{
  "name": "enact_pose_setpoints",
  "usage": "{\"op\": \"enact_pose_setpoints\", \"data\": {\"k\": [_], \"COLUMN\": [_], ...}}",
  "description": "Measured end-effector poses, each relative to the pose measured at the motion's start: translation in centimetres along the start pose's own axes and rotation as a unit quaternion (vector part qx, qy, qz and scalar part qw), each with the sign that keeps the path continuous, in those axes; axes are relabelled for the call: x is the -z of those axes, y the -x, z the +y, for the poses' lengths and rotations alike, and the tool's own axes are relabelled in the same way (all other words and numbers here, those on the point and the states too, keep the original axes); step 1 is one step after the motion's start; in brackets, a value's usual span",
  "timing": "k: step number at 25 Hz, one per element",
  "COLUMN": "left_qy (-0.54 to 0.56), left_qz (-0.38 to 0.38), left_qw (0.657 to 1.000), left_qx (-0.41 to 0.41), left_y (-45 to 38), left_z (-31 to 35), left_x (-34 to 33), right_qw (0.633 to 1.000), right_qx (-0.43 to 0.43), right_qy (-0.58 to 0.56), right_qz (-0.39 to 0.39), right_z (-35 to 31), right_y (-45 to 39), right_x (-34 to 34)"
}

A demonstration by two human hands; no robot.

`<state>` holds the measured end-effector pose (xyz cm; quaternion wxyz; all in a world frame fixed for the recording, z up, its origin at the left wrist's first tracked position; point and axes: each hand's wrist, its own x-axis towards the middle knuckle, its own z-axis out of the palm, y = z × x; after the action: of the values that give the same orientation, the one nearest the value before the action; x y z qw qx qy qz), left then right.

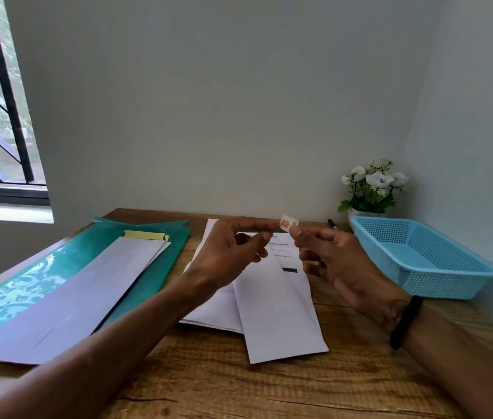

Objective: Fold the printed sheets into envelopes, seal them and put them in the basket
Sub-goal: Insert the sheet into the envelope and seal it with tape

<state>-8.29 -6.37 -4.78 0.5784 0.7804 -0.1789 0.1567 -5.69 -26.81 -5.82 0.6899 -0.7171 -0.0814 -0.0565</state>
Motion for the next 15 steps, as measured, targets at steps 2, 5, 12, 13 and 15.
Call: {"op": "enact_pose_setpoints", "data": {"k": [2, 5, 12, 13, 15], "left_qy": [-0.014, -0.046, -0.153, -0.178, -0.114], "left_qz": [-0.006, -0.009, 0.071, 0.065, 0.041], "left_qw": [1.000, 0.999, 0.980, 0.973, 0.974], "left_qx": [-0.001, 0.006, 0.108, 0.129, 0.190], "left_y": [0.1, 0.2, -0.6, -0.6, -0.6], "left_z": [0.1, -0.1, -0.9, -0.8, -0.6], "left_x": [-0.1, -0.2, 2.0, 2.3, 2.3], "right_qw": [0.998, 0.996, 0.998, 0.999, 0.997], "right_qx": [-0.029, -0.048, -0.046, -0.038, -0.041], "right_qy": [-0.049, -0.070, -0.018, 0.012, 0.053], "right_qz": [0.004, 0.004, 0.033, 0.037, 0.036], "right_z": [0.4, 0.6, 0.3, 0.2, 0.3], "right_y": [-0.3, -0.7, -0.1, 0.0, 0.3], "right_x": [0.4, 0.9, 0.1, 0.0, -0.3]}}
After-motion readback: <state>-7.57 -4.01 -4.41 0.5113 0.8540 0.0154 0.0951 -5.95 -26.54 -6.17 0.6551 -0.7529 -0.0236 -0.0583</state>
